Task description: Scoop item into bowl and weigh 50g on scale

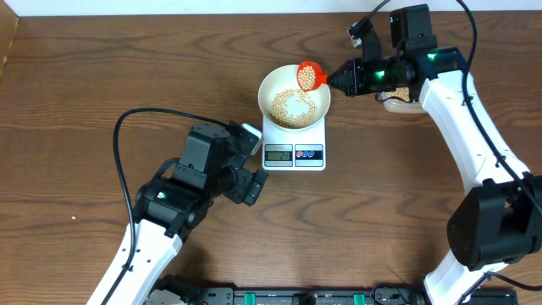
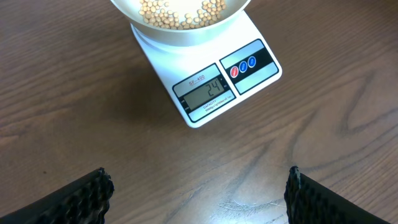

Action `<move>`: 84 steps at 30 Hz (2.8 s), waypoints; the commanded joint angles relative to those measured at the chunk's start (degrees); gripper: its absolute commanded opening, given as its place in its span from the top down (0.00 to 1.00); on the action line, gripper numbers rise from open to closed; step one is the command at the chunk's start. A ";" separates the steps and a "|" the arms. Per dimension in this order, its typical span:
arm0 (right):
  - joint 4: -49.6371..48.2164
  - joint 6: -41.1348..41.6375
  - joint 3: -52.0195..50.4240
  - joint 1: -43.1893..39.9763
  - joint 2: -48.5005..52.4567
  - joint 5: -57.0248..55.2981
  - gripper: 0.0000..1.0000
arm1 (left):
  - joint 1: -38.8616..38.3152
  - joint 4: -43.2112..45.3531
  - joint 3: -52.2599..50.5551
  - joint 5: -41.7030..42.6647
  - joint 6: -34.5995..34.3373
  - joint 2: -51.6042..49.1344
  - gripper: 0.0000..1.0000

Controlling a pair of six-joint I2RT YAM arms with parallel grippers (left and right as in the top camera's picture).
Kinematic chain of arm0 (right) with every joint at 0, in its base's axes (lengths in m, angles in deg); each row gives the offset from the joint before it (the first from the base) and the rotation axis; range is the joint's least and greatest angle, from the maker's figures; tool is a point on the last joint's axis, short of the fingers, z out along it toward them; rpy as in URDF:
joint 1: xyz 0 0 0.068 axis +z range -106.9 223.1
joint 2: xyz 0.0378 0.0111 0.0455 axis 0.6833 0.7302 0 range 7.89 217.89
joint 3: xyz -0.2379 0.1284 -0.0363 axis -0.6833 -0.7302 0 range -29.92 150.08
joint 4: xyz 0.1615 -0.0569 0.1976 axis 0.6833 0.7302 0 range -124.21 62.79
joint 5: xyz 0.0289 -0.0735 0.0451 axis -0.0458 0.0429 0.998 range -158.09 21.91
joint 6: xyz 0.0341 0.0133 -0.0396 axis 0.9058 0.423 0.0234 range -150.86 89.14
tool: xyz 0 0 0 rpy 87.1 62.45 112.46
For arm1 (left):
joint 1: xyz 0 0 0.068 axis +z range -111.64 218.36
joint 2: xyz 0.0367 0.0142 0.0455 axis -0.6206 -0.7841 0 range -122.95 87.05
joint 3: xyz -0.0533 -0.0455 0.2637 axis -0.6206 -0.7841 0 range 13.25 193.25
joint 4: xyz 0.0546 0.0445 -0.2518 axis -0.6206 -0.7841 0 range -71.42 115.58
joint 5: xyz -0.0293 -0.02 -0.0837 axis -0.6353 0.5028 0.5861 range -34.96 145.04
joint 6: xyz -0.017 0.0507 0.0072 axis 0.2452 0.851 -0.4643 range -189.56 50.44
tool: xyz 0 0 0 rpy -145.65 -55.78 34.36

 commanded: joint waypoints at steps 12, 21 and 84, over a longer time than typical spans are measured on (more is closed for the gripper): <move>1.88 -3.93 0.94 2.89 -0.79 -4.70 0.99 | -0.17 -0.07 -0.24 0.70 -0.33 0.04 0.09; 1.46 -5.40 0.94 2.93 -0.79 -8.59 0.99 | -0.17 -0.07 -0.24 0.70 -0.33 0.04 0.09; -0.94 -12.87 0.94 8.87 -0.79 -16.52 0.99 | -0.17 -0.07 -0.24 0.70 -0.31 0.04 0.09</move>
